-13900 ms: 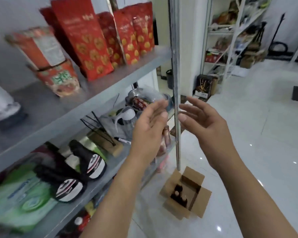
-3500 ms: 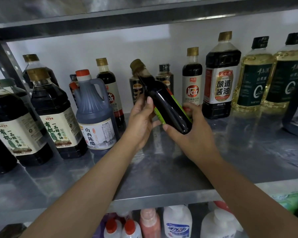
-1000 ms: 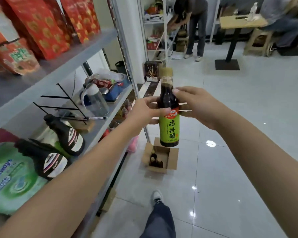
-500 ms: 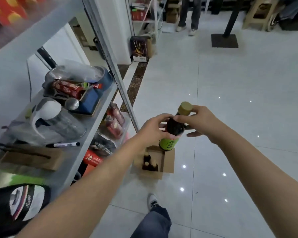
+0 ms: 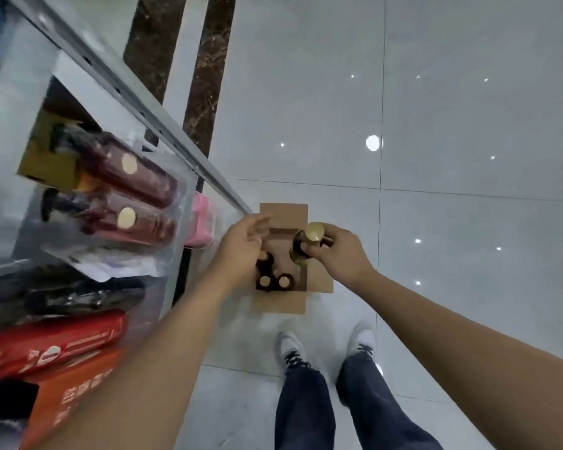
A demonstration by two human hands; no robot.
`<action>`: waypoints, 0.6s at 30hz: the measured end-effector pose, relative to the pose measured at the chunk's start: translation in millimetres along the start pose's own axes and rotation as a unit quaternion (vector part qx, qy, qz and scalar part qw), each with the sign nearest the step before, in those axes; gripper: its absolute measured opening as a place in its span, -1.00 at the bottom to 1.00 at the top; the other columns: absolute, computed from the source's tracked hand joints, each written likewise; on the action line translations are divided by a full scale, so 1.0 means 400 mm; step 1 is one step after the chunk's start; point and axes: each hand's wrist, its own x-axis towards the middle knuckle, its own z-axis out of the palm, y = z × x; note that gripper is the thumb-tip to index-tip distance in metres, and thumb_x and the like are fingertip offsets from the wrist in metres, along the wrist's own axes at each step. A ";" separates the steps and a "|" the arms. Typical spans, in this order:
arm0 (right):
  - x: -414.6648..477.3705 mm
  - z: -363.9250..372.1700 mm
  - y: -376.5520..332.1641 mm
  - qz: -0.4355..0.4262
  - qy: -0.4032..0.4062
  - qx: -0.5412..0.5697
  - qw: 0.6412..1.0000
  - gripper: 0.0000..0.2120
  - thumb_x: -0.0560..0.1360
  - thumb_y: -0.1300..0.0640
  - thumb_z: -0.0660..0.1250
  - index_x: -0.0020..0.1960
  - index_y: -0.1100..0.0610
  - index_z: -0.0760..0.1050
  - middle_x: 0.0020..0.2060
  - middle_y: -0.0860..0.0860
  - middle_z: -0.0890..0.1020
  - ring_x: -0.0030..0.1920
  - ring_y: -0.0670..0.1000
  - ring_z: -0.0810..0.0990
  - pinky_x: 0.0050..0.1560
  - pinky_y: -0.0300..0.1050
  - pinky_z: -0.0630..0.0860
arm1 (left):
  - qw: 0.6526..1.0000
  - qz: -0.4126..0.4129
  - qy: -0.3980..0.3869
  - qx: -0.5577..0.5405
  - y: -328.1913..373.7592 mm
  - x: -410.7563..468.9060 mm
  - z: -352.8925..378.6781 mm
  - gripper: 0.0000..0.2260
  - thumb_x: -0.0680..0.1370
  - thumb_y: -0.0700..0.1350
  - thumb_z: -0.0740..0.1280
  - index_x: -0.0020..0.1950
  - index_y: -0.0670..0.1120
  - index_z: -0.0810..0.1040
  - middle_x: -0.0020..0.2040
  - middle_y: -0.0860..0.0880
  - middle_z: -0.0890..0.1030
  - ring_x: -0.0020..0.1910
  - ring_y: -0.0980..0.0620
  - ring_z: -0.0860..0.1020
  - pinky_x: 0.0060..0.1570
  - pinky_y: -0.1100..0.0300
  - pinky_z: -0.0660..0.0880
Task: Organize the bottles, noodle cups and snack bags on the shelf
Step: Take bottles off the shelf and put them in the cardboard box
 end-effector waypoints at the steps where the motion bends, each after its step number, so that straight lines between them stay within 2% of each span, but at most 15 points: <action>1: 0.045 0.025 0.043 0.002 -0.005 -0.001 1.000 -0.81 0.47 0.18 0.49 0.08 0.09 0.63 -0.01 0.06 0.69 -0.10 -0.10 0.61 -0.15 -0.45 0.48 | 1.000 -0.009 0.015 0.000 -0.048 0.040 0.013 -0.45 0.54 -0.53 0.08 0.20 0.07 0.52 0.26 -0.03 0.60 0.29 0.02 0.55 0.20 0.27 0.46; 3: 0.125 0.081 0.124 0.007 -0.018 0.002 1.000 -0.79 0.49 0.21 0.47 0.13 0.14 0.63 -0.01 0.06 0.67 -0.13 -0.20 0.56 -0.18 -0.53 0.44 | 0.999 -0.024 0.021 0.011 -0.139 0.103 0.046 -0.46 0.53 -0.52 0.10 0.20 0.07 0.53 0.18 0.04 0.62 0.27 0.04 0.56 0.22 0.22 0.48; 4: 0.161 0.112 0.161 0.007 -0.026 0.001 1.000 -0.77 0.50 0.20 0.46 0.16 0.14 0.62 -0.01 0.03 0.66 -0.10 -0.16 0.57 -0.13 -0.52 0.45 | 0.999 -0.029 0.012 0.026 -0.186 0.127 0.064 -0.47 0.54 -0.49 0.12 0.23 0.08 0.54 0.19 0.07 0.62 0.27 0.06 0.56 0.24 0.18 0.50; 5: 0.196 0.144 0.197 0.004 -0.033 -0.008 0.999 -0.74 0.51 0.16 0.46 0.19 0.12 0.61 0.01 -0.01 0.66 -0.03 -0.10 0.59 -0.03 -0.46 0.48 | 0.998 -0.033 -0.008 0.048 -0.224 0.147 0.083 -0.48 0.55 -0.46 0.12 0.27 0.08 0.53 0.22 0.09 0.60 0.29 0.08 0.54 0.21 0.22 0.50; 7: 0.261 0.213 0.277 -0.011 -0.044 -0.043 0.998 -0.69 0.50 0.02 0.45 0.24 -0.02 0.57 0.06 -0.07 0.67 0.08 -0.02 0.60 0.15 -0.12 0.55 | 0.995 -0.041 -0.046 0.083 -0.296 0.185 0.121 -0.46 0.56 -0.47 0.09 0.36 0.03 0.49 0.25 0.08 0.56 0.30 0.09 0.51 0.09 0.44 0.41; 8: 0.288 0.243 0.311 -0.016 -0.049 -0.058 0.997 -0.67 0.50 -0.01 0.44 0.25 -0.06 0.56 0.08 -0.09 0.67 0.10 -0.02 0.60 0.16 -0.05 0.54 | 0.994 -0.043 -0.053 0.083 -0.324 0.205 0.140 -0.44 0.56 -0.49 0.07 0.40 -0.01 0.47 0.25 0.05 0.55 0.30 0.09 0.50 0.05 0.52 0.35; 9: 0.312 0.271 0.340 -0.019 -0.051 -0.067 0.996 -0.67 0.51 -0.01 0.44 0.26 -0.08 0.54 0.10 -0.09 0.66 0.10 -0.03 0.59 0.14 -0.07 0.53 | 0.994 -0.048 -0.051 0.080 -0.349 0.225 0.159 -0.43 0.55 -0.50 0.05 0.44 -0.05 0.45 0.23 0.04 0.54 0.28 0.10 0.49 0.03 0.56 0.32; 10: 0.335 0.295 0.367 -0.021 -0.047 -0.072 0.996 -0.67 0.51 0.01 0.44 0.27 -0.07 0.54 0.11 -0.09 0.66 0.11 -0.05 0.58 0.11 -0.11 0.51 | 0.994 -0.058 -0.043 0.077 -0.374 0.246 0.175 -0.42 0.55 -0.51 0.04 0.46 -0.07 0.43 0.23 0.03 0.53 0.26 0.11 0.48 0.04 0.55 0.32; 14: 0.419 0.362 0.465 -0.027 -0.038 -0.078 0.996 -0.62 0.52 0.05 0.44 0.33 -0.02 0.53 0.18 -0.06 0.65 0.17 -0.05 0.57 0.15 -0.14 0.50 | 0.993 -0.105 -0.011 0.050 -0.493 0.337 0.229 -0.41 0.52 -0.51 0.04 0.45 -0.08 0.44 0.30 -0.06 0.55 0.28 0.05 0.49 0.25 0.26 0.38; 18: 0.473 0.405 0.561 -0.007 -0.045 -0.081 0.996 -0.68 0.53 0.06 0.43 0.27 0.01 0.54 0.11 -0.05 0.66 0.11 -0.05 0.59 0.03 -0.21 0.43 | 0.988 -0.131 -0.018 0.084 -0.586 0.387 0.251 -0.40 0.52 -0.43 0.08 0.42 0.07 0.46 0.14 0.09 0.59 0.25 0.01 0.53 0.32 0.07 0.45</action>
